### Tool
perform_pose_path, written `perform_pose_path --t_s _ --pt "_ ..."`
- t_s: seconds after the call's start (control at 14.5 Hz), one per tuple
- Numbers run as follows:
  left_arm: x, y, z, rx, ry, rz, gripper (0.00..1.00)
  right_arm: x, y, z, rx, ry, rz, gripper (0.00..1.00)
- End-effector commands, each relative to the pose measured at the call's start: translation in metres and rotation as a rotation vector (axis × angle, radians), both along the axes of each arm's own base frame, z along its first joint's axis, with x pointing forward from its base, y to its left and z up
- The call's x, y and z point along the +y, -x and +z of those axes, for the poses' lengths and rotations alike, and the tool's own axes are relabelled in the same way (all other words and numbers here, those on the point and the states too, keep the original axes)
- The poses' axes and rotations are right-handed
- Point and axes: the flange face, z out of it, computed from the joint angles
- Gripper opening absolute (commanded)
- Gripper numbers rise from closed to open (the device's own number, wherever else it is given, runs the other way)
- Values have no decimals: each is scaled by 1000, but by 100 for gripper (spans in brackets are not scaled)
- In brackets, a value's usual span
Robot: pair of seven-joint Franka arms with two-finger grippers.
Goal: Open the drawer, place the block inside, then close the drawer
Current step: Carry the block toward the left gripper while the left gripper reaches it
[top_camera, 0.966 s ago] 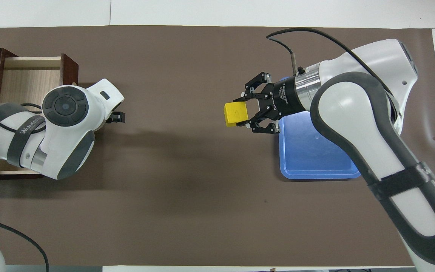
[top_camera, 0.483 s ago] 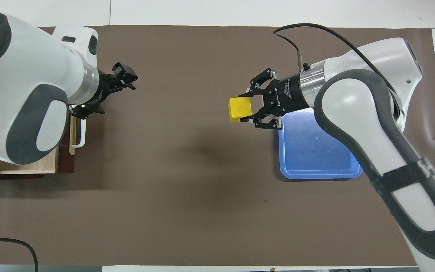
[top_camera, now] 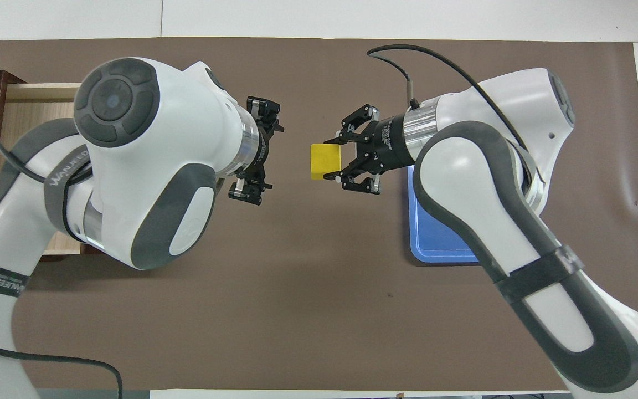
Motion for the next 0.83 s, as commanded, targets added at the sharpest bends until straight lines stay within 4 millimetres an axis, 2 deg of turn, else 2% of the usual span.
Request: perform_pose_path --t_s 0.0,0.21,0.41,0.55,0.69,0.76 --pt "-10 4 -18 51 57 147 100 8 0 -4 -1 25 -17 0" --pt "1 10 -45 101 24 185 100 8 0 -4 2 25 -18 0" --pt "8 6 -52 111 36 268 100 7 0 -5 6 25 -18 0" --pt "4 5 -54 90 60 293 100 7 0 -4 5 25 -18 0" --pt "1 10 -62 76 67 293 100 6 -1 -4 4 23 -21 0" --pt "-7 17 -66 72 69 281 100 6 -1 -4 3 25 -20 0"
